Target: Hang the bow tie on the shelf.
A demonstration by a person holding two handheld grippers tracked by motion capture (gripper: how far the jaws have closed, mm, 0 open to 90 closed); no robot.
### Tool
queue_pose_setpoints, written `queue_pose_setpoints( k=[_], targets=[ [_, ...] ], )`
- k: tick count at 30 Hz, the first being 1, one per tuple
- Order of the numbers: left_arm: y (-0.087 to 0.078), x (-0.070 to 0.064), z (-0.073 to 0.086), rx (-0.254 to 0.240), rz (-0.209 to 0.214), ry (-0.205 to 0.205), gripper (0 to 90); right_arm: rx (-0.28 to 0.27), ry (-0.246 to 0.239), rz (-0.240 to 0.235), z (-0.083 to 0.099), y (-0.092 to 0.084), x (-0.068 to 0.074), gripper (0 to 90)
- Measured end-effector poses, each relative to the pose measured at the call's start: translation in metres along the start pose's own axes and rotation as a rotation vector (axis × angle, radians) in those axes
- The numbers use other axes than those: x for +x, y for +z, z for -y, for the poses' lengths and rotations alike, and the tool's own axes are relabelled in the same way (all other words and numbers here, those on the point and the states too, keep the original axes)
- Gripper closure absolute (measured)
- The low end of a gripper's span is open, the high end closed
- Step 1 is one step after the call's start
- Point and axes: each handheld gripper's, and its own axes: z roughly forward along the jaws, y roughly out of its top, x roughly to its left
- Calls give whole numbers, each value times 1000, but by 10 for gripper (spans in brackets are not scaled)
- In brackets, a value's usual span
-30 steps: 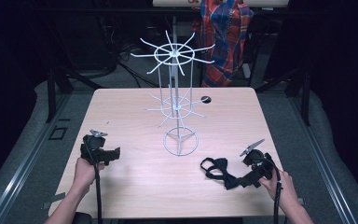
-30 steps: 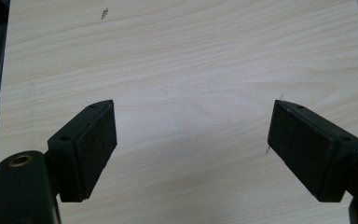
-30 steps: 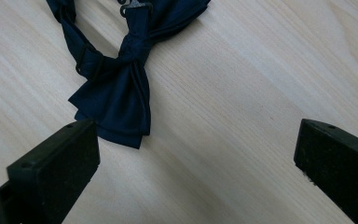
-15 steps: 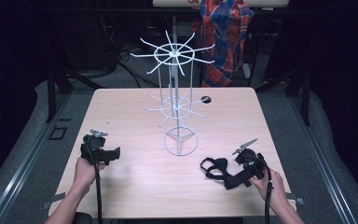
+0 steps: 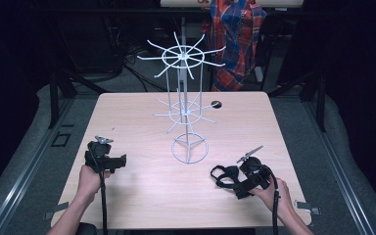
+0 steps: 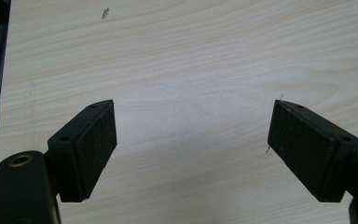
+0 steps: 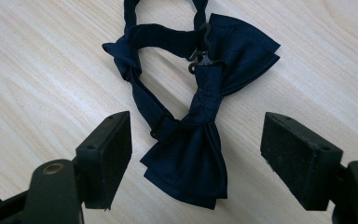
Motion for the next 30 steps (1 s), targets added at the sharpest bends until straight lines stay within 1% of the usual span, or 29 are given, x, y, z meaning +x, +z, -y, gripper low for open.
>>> queue_pose_setpoints(
  k=[1,3,4,5,7,8,9,10,11,12,13,16,20,21,22,24,30],
  targets=[
    [0,0,0,0,0,0,158,0,0,0,0,0,0,272],
    [0,0,0,1,0,0,158,1,4,-11,0,2,1,324],
    [0,0,0,2,0,0,158,-2,7,-7,0,4,1,354],
    [0,0,0,2,0,0,158,9,4,-2,0,4,2,387],
    [0,0,0,0,0,1,158,10,15,-8,0,7,3,427],
    [0,0,0,1,0,1,158,30,2,2,0,7,2,442],
    [0,0,0,1,0,1,158,22,12,5,1,8,3,458],
    [1,0,0,1,-1,0,158,27,14,3,0,9,3,489],
    [1,0,0,1,0,0,157,43,2,11,0,8,3,502],
    [0,0,0,3,0,0,158,37,8,15,0,9,4,521],
    [0,0,0,2,1,0,158,43,-4,27,0,9,4,544],
    [0,0,0,3,1,1,158,48,-6,31,0,10,4,590],
    [0,0,0,1,0,2,158,56,-3,31,-1,11,5,611],
    [0,0,0,3,1,3,157,49,7,33,0,12,6,611],
    [0,0,0,3,1,2,158,63,-1,30,-1,12,6,616],
    [0,0,0,2,-1,2,158,68,-4,36,-1,12,5,634],
    [1,-1,0,0,-2,1,158,73,-7,39,0,12,5,649]
  ],
)
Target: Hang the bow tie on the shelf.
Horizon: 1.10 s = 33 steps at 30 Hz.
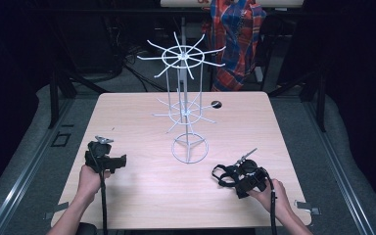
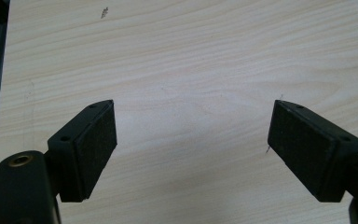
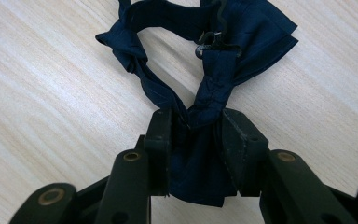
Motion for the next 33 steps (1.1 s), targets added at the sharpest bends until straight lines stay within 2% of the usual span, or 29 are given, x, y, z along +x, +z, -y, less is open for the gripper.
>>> queue_pose_setpoints(
  k=[2,3,13,21,25,33],
  targets=[
    [0,0,0,2,1,2,158,18,-15,1,0,0,-1,651],
    [0,0,0,0,1,1,158,6,-5,0,0,1,0,656],
    [0,0,0,0,2,-1,158,18,-21,22,1,2,0,730],
    [0,-1,0,1,1,-3,158,6,3,9,2,4,-2,717],
    [0,-1,0,4,1,-2,158,4,4,12,2,4,-1,744],
    [0,-1,1,0,0,-2,157,16,-29,18,1,1,-2,798]
  ],
)
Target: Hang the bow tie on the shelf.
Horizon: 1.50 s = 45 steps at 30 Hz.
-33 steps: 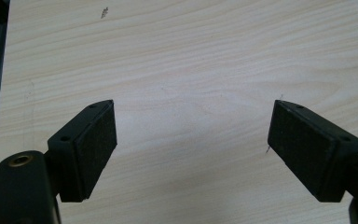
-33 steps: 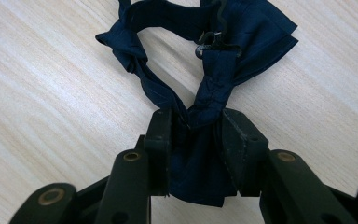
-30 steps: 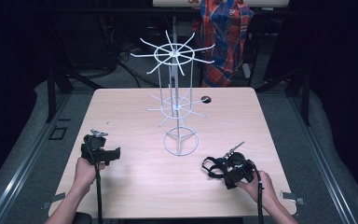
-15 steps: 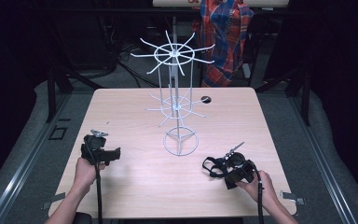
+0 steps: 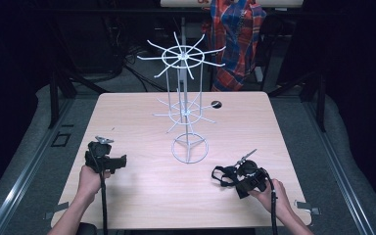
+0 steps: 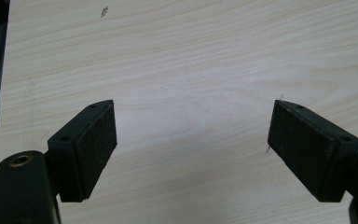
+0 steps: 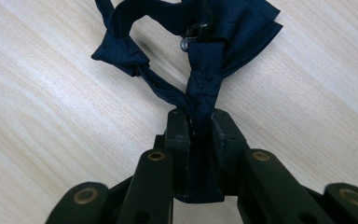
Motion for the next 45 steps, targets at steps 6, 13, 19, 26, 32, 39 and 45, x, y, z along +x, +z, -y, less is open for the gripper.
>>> queue_pose_setpoints(
  k=[6,13,19,26,32,39,45],
  targets=[
    [0,0,0,0,1,0,157,-30,-1,-3,0,-4,1,801],
    [0,1,0,0,1,2,158,-63,12,-5,1,-10,-2,801],
    [0,0,0,0,2,0,158,-89,16,1,1,-16,-5,800],
    [0,0,0,0,2,-1,157,-135,45,9,3,-21,-7,800],
    [1,1,1,4,3,-1,158,-142,37,15,2,-25,-10,800],
    [-1,4,2,9,0,-6,158,-186,52,24,2,-29,-14,800],
    [1,0,1,15,2,5,157,-204,47,25,1,-32,-14,801]
  ],
)
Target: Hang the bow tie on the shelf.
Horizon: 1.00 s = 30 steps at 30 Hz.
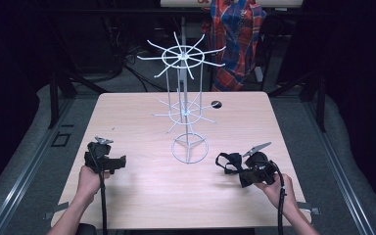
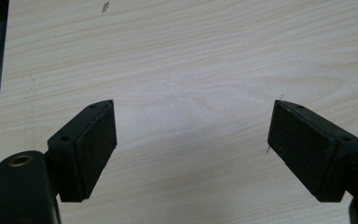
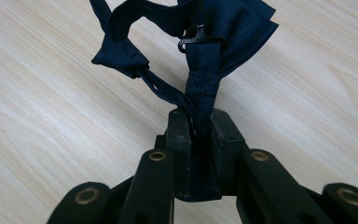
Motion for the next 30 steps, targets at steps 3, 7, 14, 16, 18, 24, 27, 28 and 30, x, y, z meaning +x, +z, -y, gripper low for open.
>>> queue_pose_setpoints(
  k=[3,7,14,16,18,24,27,28,30],
  targets=[
    [0,0,0,-3,0,-1,157,-6,-1,-1,-1,-1,1,801],
    [-1,1,0,-5,-4,-5,157,-16,-4,5,-1,-3,1,801],
    [-1,0,0,-3,-2,0,157,-32,-9,18,-7,-4,1,801],
    [-1,-1,0,-5,-4,-3,157,-45,-3,17,-9,-3,2,801],
    [-1,0,0,-5,-5,-4,157,-47,-6,21,-11,-4,2,801],
    [-1,-2,-1,-2,2,5,157,-72,6,32,-19,-3,-1,801],
    [0,-2,-1,-3,2,7,157,-87,12,31,-24,-2,-1,801],
    [0,-2,-1,-4,1,6,158,-85,11,35,-25,-2,-1,801],
    [0,-1,-1,-3,2,6,157,-95,12,27,-28,-1,-1,801]
  ],
)
